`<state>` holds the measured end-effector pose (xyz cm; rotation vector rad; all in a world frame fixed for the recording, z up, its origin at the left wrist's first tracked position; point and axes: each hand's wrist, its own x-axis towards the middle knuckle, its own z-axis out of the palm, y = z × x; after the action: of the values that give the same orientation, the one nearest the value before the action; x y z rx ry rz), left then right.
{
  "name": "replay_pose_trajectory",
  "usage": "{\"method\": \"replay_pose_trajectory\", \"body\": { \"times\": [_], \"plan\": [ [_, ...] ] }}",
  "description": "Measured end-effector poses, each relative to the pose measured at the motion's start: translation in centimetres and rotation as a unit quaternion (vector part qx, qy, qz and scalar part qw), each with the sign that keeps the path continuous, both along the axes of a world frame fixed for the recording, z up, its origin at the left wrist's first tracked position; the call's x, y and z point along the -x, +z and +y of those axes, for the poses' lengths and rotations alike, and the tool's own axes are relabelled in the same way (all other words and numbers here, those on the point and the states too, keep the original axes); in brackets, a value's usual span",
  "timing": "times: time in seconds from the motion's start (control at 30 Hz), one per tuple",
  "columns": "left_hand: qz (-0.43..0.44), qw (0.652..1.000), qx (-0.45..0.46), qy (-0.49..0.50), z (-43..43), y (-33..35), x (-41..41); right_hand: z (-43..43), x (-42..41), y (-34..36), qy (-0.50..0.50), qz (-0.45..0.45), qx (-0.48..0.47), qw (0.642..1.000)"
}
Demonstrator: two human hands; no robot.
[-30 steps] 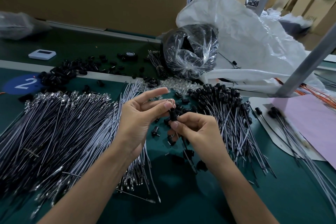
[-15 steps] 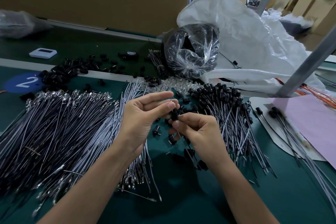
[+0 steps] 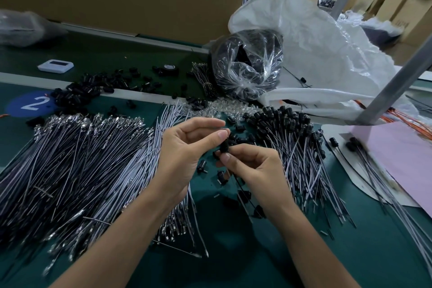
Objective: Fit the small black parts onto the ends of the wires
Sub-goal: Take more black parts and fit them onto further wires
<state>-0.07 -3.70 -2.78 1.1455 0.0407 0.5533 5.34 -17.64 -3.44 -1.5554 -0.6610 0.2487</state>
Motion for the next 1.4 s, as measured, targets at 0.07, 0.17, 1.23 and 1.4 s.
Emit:
{"method": "replay_pose_trajectory", "body": {
  "times": [0.07,0.17,1.23,1.4],
  "plan": [
    [-0.002,1.0,-0.009,0.008,-0.1,0.0,0.0,0.0,0.1,0.0,-0.001,-0.003,-0.004,1.0],
    [-0.004,1.0,-0.018,0.012,-0.1,0.0,0.1,0.1,0.1,-0.1,-0.006,-0.014,-0.001,1.0],
    [0.025,0.998,-0.052,-0.038,0.7,-0.1,0.1,0.0,-0.4,-0.4,-0.047,-0.088,0.019,0.995],
    [0.012,0.999,-0.039,-0.018,0.3,-0.1,0.1,-0.1,-0.5,-0.3,-0.038,-0.096,0.035,0.994]
  ]
}}
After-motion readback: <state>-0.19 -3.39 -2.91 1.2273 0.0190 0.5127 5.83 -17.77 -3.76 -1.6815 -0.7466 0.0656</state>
